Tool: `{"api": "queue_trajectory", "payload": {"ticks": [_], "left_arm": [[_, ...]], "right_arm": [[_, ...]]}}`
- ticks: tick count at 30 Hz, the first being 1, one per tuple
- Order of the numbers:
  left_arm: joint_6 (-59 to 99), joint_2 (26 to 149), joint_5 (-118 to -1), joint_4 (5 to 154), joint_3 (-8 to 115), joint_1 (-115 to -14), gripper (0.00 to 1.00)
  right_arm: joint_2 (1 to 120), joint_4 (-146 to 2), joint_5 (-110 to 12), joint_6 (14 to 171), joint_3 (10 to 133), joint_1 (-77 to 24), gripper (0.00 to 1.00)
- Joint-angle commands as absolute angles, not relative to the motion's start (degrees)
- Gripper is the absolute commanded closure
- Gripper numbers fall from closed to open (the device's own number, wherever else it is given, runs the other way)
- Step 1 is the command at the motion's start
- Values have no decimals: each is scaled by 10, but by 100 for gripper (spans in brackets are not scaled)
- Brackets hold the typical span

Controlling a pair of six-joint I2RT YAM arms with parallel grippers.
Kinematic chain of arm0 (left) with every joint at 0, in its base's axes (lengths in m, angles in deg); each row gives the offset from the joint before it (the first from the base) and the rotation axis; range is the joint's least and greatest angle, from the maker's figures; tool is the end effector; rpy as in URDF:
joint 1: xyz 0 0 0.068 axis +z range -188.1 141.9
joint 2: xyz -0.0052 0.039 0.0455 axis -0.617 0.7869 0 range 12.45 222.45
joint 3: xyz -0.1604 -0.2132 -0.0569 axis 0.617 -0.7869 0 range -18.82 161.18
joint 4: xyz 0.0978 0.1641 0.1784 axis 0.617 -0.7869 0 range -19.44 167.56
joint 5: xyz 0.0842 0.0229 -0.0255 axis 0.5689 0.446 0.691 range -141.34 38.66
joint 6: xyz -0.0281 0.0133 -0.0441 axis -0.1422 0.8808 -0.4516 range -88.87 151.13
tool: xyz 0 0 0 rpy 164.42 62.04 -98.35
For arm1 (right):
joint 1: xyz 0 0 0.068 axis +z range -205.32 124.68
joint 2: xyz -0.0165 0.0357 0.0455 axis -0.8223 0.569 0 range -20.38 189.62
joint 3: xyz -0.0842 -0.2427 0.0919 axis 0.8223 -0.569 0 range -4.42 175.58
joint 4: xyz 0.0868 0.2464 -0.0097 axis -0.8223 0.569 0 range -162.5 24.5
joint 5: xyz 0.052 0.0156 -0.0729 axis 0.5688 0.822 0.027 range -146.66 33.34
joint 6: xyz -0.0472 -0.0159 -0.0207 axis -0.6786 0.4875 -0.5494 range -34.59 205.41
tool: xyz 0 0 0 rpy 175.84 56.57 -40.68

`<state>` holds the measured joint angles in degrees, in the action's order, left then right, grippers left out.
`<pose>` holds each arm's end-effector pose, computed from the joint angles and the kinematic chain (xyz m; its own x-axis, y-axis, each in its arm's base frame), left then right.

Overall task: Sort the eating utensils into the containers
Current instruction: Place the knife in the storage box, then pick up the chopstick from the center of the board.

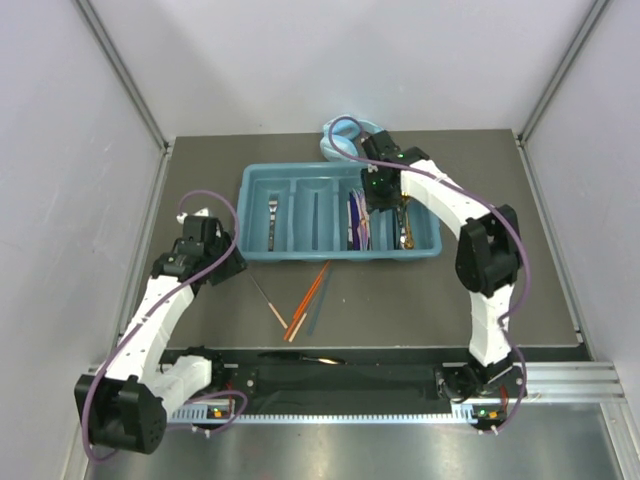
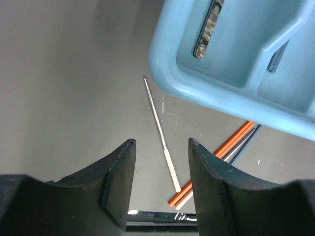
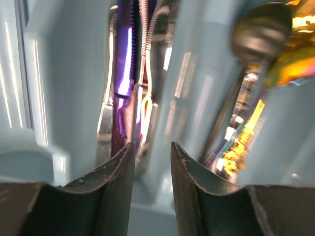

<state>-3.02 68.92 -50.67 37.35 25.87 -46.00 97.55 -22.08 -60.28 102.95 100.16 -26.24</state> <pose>0.1919 -0.0263 0.2559 -0.7191 -0.4669 -0.5147 -0.3303 0.8813 -0.3380 0.3893 0.2139 0.2502 -0.8864 -0.1487 -0.4384 -0.2029 0.9760 0.0792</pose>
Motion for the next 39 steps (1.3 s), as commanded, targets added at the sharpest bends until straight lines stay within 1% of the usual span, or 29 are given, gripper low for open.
{"api": "queue_trajectory", "payload": {"ticks": [1,7,11,13,16,17,21,26,31,36,39], "left_arm": [[-13,717,-543,399,285,-457,47],[-40,770,-572,379,273,-457,48],[-86,761,-594,395,238,-459,49],[-118,752,-594,397,218,-465,50],[-157,740,-572,397,196,-500,50],[-166,741,-560,397,193,-531,51],[-202,764,-491,388,206,-594,51],[-221,793,-464,406,205,-610,51],[-243,804,-430,404,192,-615,51],[-258,828,-426,430,166,-619,51],[-261,856,-421,446,166,-628,52]], "right_arm": [[887,-251,-654,1018,943,-268,65],[748,-298,-659,1039,843,-281,64],[653,-319,-668,1047,776,-282,63],[625,-326,-666,1050,752,-282,62],[573,-341,-668,1053,703,-282,62],[564,-348,-667,1052,680,-284,61],[539,-355,-662,1051,646,-290,61],[500,-363,-657,1047,612,-304,61],[463,-369,-634,1034,574,-346,61],[446,-379,-594,1022,545,-392,61],[445,-384,-582,1021,539,-399,61]]}}
